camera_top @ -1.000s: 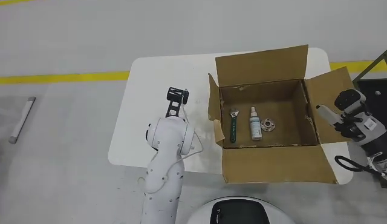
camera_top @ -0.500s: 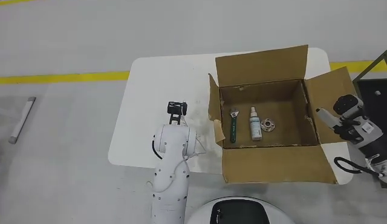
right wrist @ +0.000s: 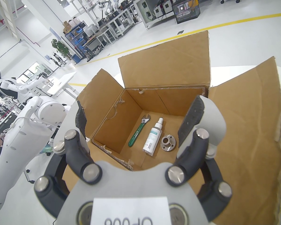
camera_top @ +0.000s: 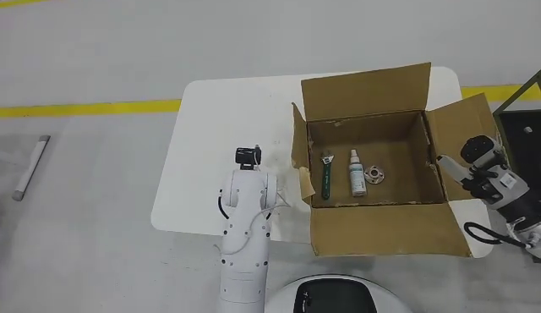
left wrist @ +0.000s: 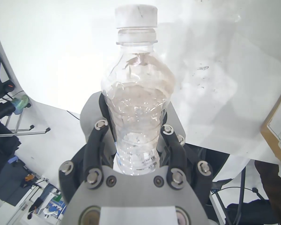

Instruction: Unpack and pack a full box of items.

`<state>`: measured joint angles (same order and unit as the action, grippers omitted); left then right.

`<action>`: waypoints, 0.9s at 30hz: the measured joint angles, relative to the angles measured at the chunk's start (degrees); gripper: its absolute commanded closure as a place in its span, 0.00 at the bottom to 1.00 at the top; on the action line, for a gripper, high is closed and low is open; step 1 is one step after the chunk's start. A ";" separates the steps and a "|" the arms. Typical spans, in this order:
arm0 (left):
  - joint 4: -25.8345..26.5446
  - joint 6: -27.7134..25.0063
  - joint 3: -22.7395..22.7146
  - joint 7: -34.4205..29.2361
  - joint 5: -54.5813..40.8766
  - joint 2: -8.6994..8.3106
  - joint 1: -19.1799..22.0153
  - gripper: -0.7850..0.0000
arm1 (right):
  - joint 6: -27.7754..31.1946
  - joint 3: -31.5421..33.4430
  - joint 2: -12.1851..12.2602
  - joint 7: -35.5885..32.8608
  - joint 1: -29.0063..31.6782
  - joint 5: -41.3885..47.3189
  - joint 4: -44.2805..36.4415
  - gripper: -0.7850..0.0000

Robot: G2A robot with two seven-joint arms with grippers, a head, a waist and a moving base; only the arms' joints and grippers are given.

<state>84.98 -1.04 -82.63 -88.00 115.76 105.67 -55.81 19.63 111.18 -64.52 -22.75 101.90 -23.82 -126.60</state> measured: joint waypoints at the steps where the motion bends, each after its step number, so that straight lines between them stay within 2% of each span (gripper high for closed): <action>1: -0.26 -0.18 -0.22 0.00 -0.01 0.17 0.17 0.01 | 0.01 0.04 0.01 -0.03 -0.03 -0.01 0.14 0.00; 11: -1.52 -1.80 -1.27 0.00 0.83 1.81 1.12 0.00 | 0.10 -0.35 0.19 -1.10 -1.70 0.52 2.58 0.00; 17: -0.55 -3.70 -2.21 0.00 1.79 2.51 1.53 0.00 | 1.01 -1.44 0.74 -4.51 -7.22 2.32 6.06 0.00; 18: -0.22 -3.94 -2.20 0.00 1.96 2.62 1.59 0.00 | 0.95 -1.96 0.80 -5.16 -8.03 3.04 6.52 0.08; 19: 0.12 -4.24 -2.10 0.00 2.27 2.73 1.62 0.00 | 0.86 -2.65 0.85 -5.79 -8.88 3.78 7.00 0.53; 20: 0.60 -4.59 -1.90 0.00 2.82 2.87 1.64 0.00 | 0.58 -3.94 0.89 -6.63 -10.01 4.77 7.78 0.84; 21: 0.98 -4.74 -1.74 0.00 3.17 2.99 1.63 0.00 | 0.17 -5.21 0.89 -7.26 -10.86 5.69 8.44 1.00; 23: 1.70 -4.75 -1.55 0.00 3.03 3.26 1.60 0.00 | -1.08 -8.05 0.89 -8.73 -12.62 7.02 9.70 1.00; 27: 2.84 -5.14 -0.99 0.00 3.06 3.55 1.77 0.00 | -4.36 -15.23 0.82 -10.66 -16.26 1.11 11.63 1.00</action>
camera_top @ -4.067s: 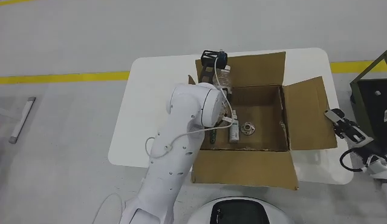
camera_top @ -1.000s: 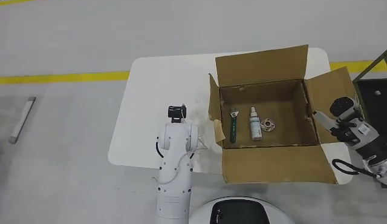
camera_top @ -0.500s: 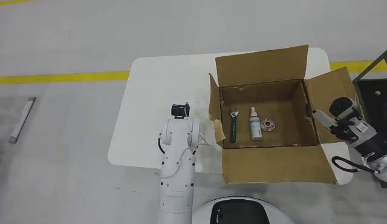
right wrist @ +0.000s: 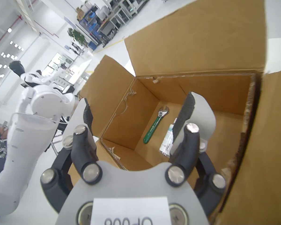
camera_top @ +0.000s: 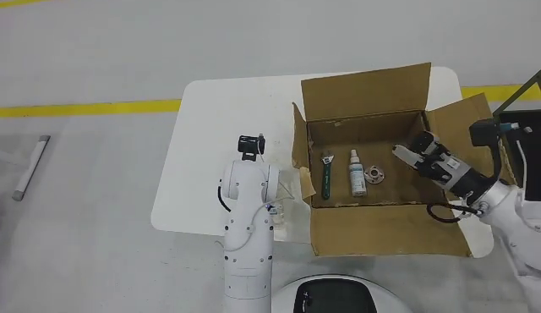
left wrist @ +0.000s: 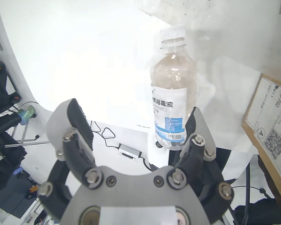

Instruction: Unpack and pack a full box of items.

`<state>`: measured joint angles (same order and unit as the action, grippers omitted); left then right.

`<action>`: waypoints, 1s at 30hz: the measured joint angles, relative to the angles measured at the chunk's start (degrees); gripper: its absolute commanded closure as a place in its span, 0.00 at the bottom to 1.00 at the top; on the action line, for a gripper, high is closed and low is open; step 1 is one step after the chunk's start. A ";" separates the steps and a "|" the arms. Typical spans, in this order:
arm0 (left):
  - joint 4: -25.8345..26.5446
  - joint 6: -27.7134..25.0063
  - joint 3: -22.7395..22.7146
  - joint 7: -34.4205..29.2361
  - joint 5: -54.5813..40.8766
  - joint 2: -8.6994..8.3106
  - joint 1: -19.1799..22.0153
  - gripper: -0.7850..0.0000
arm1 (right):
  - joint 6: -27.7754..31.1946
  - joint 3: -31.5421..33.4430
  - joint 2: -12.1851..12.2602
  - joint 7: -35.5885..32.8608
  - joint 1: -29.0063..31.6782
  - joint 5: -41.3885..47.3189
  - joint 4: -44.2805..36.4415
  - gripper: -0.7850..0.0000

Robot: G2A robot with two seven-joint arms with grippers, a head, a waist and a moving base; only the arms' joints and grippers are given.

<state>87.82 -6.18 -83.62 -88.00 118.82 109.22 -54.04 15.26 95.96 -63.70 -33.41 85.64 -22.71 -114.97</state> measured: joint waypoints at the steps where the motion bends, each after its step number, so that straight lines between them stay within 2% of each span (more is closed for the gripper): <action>1: 0.11 -0.13 0.08 0.00 -0.04 0.01 0.02 0.00 | -0.86 -1.51 -0.04 -0.11 -0.67 -1.79 0.39 1.00; 6: 0.11 -0.18 0.10 0.00 -0.06 0.00 0.01 0.00 | -7.06 -7.12 -0.31 1.41 -2.78 -11.43 1.96 1.00; 20: 0.11 -0.18 0.10 0.00 -0.06 0.00 0.01 0.00 | -6.50 -6.99 -0.33 1.44 -2.71 -10.62 2.02 1.00; 23: 0.11 -0.18 0.10 0.00 -0.06 0.00 0.01 0.00 | -10.44 -7.91 -0.54 3.53 -3.55 -11.25 3.16 1.00; 27: 0.11 -0.18 0.10 0.00 -0.06 0.00 0.01 0.00 | -19.77 -14.09 -0.86 0.20 -7.26 -25.03 3.50 1.00; 30: 0.11 -0.18 0.10 0.00 -0.06 0.00 0.01 0.00 | -23.89 -18.67 -1.23 -2.71 -10.07 -30.48 5.12 1.00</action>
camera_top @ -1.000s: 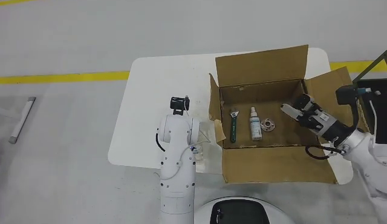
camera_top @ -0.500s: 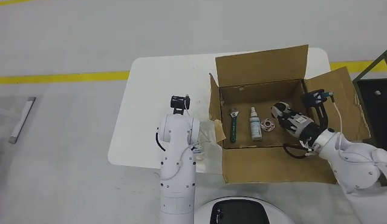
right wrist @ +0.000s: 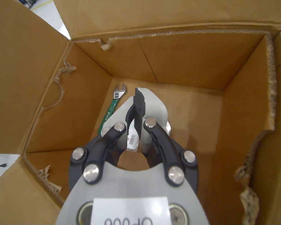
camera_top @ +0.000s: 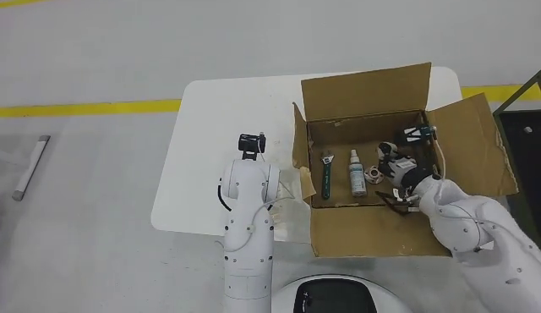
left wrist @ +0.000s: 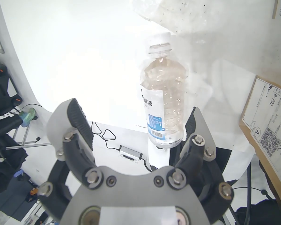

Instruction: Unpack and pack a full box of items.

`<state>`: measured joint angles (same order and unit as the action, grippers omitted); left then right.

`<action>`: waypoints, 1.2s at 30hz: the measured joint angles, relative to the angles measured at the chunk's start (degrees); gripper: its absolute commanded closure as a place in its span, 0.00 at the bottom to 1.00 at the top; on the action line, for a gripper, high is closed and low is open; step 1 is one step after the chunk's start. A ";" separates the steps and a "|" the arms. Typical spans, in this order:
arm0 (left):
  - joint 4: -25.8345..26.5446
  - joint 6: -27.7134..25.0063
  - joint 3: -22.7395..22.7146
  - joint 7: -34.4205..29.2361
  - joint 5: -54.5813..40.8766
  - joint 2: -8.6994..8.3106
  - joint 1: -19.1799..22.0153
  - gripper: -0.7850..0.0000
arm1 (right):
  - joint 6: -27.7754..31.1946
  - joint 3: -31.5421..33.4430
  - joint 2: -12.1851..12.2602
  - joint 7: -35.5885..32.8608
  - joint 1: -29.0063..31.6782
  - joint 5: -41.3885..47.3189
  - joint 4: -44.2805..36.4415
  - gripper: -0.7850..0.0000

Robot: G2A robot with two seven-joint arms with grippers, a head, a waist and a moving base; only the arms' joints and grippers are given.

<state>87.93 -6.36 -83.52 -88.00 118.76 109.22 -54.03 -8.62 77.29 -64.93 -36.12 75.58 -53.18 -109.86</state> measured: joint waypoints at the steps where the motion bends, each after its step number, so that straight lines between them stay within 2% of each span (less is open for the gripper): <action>1: 0.00 0.00 0.00 0.00 0.00 0.00 0.00 0.00 | -1.09 -1.29 -0.11 -0.79 -0.98 -1.91 0.80 1.00; 7: 0.00 0.00 0.00 0.00 0.00 0.00 0.00 0.00 | -6.70 -9.80 -1.46 -7.62 -9.25 -9.66 7.73 1.00; 12: 0.00 0.00 0.00 0.00 0.00 0.00 0.00 0.00 | -7.12 -14.68 -2.62 -13.00 -15.44 -11.89 13.17 1.00; 14: 0.00 0.00 0.00 0.00 0.00 0.00 0.00 0.00 | -7.49 -15.35 -2.95 -13.16 -16.68 -11.85 14.07 1.00; 15: 0.00 0.00 0.00 0.00 0.00 0.00 0.00 0.00 | -7.58 -15.59 -3.11 -13.38 -17.09 -11.64 14.39 0.80; 16: 0.00 0.00 0.00 0.00 0.00 0.00 0.00 0.00 | -7.59 -15.64 -3.19 -13.59 -17.27 -11.53 14.56 0.53; 17: 0.00 0.00 0.00 0.00 0.00 0.00 0.00 0.00 | -7.60 -15.61 -3.24 -13.76 -17.35 -11.48 14.69 0.18; 31: 0.00 0.00 0.00 0.00 0.00 0.00 0.00 0.00 | -7.60 -15.56 -3.23 -13.78 -17.33 -11.48 14.69 0.18; 32: 0.00 0.00 0.00 0.00 0.00 0.00 0.00 0.00 | -7.60 -15.56 -3.23 -13.78 -17.33 -11.48 14.69 0.00; 36: 0.00 0.00 0.00 0.00 0.00 0.00 0.00 0.00 | -6.74 -15.57 -3.26 -13.06 -16.67 -11.96 14.78 0.00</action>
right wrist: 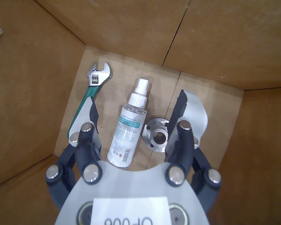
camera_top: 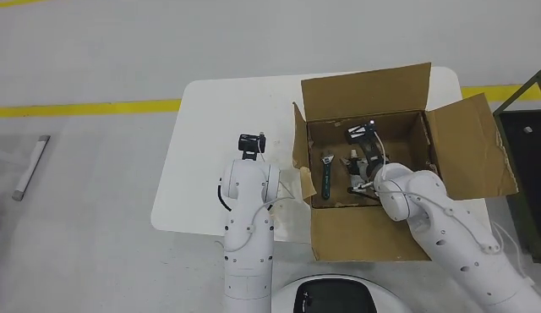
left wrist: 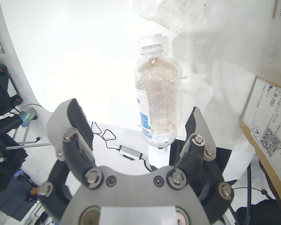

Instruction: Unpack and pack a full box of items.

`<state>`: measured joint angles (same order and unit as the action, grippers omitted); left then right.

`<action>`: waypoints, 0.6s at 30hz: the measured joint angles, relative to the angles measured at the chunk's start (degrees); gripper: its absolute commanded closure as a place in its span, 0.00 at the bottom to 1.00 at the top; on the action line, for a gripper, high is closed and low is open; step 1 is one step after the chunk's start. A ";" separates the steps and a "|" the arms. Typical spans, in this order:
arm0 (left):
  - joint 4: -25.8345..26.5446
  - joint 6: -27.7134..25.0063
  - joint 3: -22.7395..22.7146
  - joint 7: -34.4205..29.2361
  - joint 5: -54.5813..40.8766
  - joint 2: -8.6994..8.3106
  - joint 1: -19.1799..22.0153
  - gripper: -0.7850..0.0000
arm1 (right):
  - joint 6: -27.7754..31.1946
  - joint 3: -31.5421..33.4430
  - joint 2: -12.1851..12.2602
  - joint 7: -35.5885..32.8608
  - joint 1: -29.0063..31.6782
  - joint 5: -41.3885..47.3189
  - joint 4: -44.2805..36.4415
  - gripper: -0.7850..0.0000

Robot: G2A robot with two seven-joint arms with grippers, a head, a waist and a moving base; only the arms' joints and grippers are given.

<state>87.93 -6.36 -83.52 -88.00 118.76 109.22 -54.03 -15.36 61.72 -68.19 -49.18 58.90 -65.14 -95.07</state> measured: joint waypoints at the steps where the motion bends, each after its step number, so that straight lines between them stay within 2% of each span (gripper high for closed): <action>1: 0.00 0.00 0.00 0.00 0.00 0.00 0.00 0.00 | -0.15 0.01 -0.05 -0.40 -0.02 -0.14 -0.06 0.00; 10: 0.00 0.00 0.00 0.00 0.00 0.00 0.00 0.00 | -1.38 -2.26 -0.89 -8.66 -2.37 -3.24 -0.61 0.00; 18: 0.00 0.00 0.00 0.00 0.00 0.00 0.00 0.00 | -1.97 -2.50 -1.58 -10.01 -2.46 -1.89 0.24 0.00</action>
<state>87.93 -6.36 -83.52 -88.00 118.76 109.22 -54.03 -17.33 59.22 -69.78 -59.18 56.44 -67.03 -94.83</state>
